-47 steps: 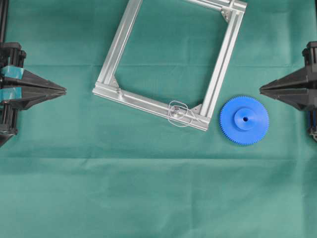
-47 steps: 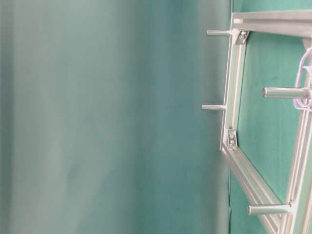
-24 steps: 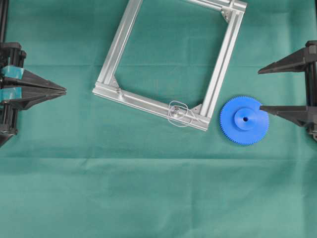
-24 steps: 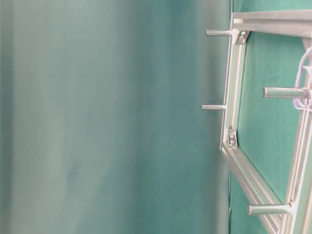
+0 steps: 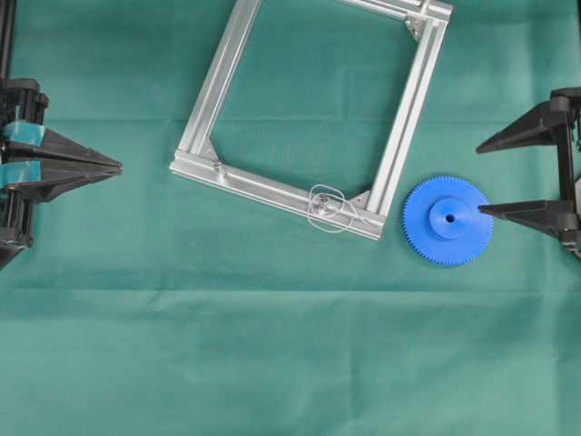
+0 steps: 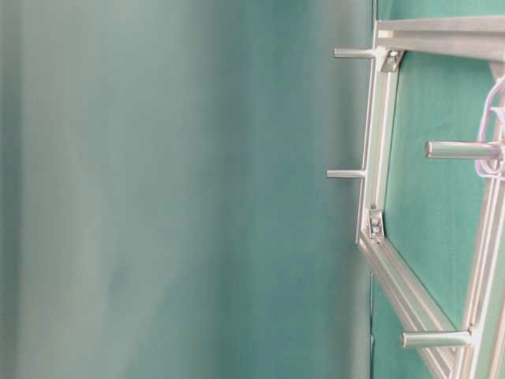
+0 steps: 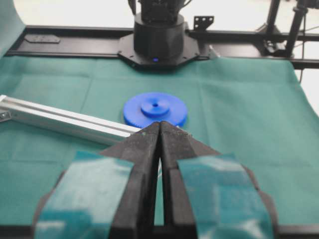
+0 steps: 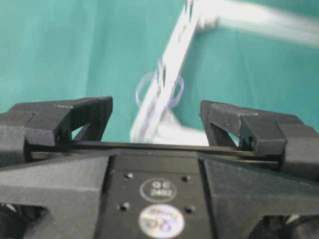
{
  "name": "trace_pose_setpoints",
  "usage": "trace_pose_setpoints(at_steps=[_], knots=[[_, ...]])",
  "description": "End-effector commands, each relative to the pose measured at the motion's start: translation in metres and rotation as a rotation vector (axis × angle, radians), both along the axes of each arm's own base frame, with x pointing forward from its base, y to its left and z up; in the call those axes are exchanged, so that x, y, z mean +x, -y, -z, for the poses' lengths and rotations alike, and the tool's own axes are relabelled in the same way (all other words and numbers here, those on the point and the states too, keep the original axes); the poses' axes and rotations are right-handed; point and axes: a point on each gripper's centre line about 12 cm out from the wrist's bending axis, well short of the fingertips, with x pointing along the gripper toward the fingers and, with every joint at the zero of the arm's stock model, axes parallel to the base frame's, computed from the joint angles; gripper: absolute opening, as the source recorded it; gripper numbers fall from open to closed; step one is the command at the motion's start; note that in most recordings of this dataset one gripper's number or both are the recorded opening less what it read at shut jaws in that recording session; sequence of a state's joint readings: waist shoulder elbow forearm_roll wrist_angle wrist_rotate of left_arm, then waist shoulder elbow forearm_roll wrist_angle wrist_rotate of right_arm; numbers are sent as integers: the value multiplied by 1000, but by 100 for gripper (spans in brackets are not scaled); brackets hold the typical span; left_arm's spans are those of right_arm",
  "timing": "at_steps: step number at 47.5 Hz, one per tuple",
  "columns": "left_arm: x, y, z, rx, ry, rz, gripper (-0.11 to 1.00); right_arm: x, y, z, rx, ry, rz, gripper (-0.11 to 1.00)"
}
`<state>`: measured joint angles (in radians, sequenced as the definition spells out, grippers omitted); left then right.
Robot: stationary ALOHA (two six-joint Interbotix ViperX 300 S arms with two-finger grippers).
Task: Find the location of the shaft and insert the gear.
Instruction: 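Move the open right gripper left toward the blue gear's hub, then lower the right gripper over the gear hub and close on it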
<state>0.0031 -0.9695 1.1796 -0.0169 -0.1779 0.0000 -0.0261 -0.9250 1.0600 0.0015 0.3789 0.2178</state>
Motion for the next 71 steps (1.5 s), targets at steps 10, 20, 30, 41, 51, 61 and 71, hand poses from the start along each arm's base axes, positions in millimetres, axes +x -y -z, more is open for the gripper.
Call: trace_pose_setpoints(at_steps=[10,20,30,41,51,61,71], knots=[[3,0,-10,-1,23,0,0,-8,0,13,60,-253,44,91],[3,0,-11,-3,23,0,0,-8,2,23,67,-321,67,91],[3,0,-10,-3,17,0,0,3,2,45,73,-421,74,91],[3,0,-10,0,17,0,0,20,1,68,71,-511,68,91],[3,0,-9,-1,15,0,0,30,-2,82,71,-565,61,91],[3,0,-9,-2,12,0,0,37,-2,95,71,-587,61,91],[3,0,-8,-3,6,0,0,44,-3,106,69,-601,56,91]])
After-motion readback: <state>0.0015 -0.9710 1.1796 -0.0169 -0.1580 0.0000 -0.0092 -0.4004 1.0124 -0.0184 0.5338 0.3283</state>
